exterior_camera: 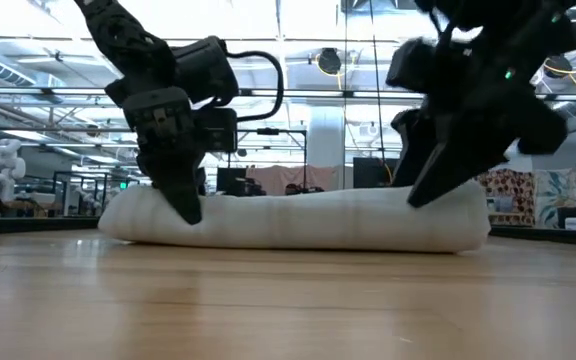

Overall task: Roll towel
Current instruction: Roll the white towel

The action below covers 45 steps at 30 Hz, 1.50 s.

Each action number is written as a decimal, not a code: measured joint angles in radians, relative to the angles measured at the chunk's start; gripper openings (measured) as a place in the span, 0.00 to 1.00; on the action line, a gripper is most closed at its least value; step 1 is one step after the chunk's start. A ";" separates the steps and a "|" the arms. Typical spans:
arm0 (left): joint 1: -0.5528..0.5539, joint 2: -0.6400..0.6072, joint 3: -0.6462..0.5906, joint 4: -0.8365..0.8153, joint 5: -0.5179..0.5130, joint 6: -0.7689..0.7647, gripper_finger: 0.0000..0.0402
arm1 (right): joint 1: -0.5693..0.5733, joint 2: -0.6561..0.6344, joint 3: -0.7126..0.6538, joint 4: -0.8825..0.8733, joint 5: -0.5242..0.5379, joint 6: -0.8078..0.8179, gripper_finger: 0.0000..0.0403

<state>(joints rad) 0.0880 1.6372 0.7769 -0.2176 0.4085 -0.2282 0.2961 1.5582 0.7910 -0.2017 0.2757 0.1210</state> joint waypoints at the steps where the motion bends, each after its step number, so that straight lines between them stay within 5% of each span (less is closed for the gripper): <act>1: 0.007 0.000 0.000 -0.002 0.015 0.001 0.06 | -0.005 0.011 0.000 0.000 0.008 0.005 0.59; 7: 0.018 0.001 0.000 -0.001 0.022 0.000 0.06 | -0.044 0.075 0.000 0.006 -0.018 0.008 0.44; 15: -0.004 -0.001 -0.001 0.032 0.004 0.002 0.25 | -0.154 0.089 0.002 0.012 -0.305 0.039 0.06; 26: -0.049 -0.099 -0.001 -0.011 -0.005 0.034 0.70 | -0.418 0.117 0.002 -0.011 -0.735 0.079 0.10; 32: -0.200 -0.151 -0.001 0.138 -0.403 0.115 0.77 | -0.503 0.173 0.002 0.000 -0.861 0.090 0.07; 38: -0.352 -0.040 -0.002 0.271 -0.716 0.285 0.78 | -0.534 0.251 0.005 0.018 -1.007 0.148 0.09; 45: -0.360 0.058 -0.001 0.249 -0.813 0.315 0.69 | -0.533 0.249 0.004 0.025 -1.009 0.140 0.11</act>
<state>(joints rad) -0.2722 1.6948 0.7761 0.0319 -0.4042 0.0872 -0.2366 1.8076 0.7948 -0.1767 -0.7329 0.2606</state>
